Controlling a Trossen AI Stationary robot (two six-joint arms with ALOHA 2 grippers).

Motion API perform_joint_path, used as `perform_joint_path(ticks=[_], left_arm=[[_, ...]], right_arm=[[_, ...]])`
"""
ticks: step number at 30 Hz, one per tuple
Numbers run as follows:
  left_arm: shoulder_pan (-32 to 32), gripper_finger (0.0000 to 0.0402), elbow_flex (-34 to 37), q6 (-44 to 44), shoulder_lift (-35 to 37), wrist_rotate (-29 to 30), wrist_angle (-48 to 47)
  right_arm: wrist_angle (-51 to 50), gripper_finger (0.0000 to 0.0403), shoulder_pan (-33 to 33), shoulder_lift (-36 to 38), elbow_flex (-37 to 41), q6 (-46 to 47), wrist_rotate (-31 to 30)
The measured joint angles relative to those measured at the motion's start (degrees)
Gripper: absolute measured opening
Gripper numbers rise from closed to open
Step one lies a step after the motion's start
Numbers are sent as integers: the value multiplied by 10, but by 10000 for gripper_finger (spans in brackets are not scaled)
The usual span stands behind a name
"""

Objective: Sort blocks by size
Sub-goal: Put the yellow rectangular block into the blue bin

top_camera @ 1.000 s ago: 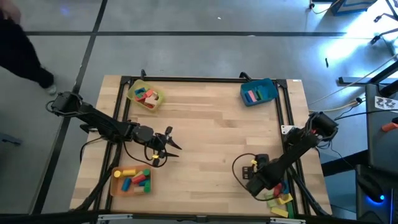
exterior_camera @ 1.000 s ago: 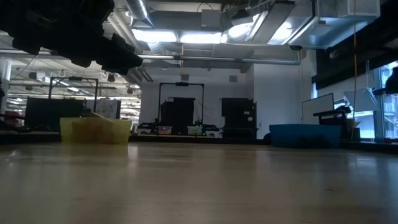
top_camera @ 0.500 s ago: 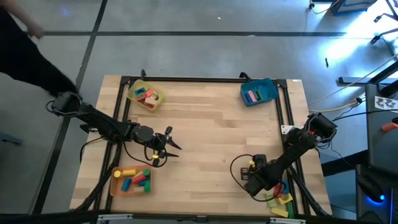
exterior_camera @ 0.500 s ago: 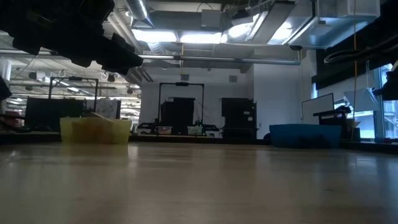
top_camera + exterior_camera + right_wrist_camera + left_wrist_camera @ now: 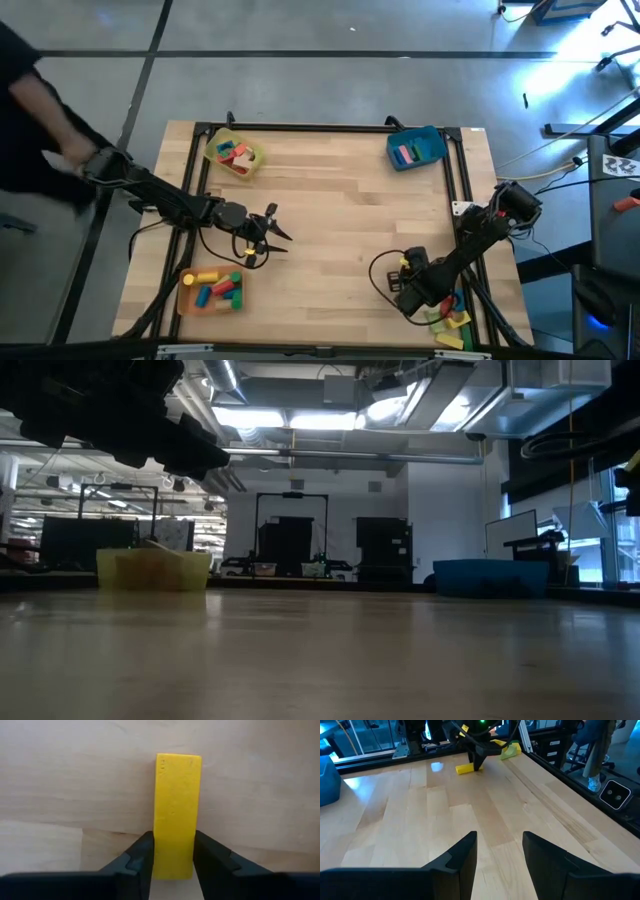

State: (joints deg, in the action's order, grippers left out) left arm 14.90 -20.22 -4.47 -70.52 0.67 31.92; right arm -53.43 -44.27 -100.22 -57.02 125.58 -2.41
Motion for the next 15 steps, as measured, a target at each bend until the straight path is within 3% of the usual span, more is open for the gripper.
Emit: perform_joint_path(ticks=[8, 15], left_arm=[[0, 143, 0, 1, 0, 0, 1], [0, 143, 0, 2, 0, 0, 1]], right_arm=[[-86, 110, 9, 25, -41, -25, -21], [-142, 117, 54, 88, -57, -88, -99]])
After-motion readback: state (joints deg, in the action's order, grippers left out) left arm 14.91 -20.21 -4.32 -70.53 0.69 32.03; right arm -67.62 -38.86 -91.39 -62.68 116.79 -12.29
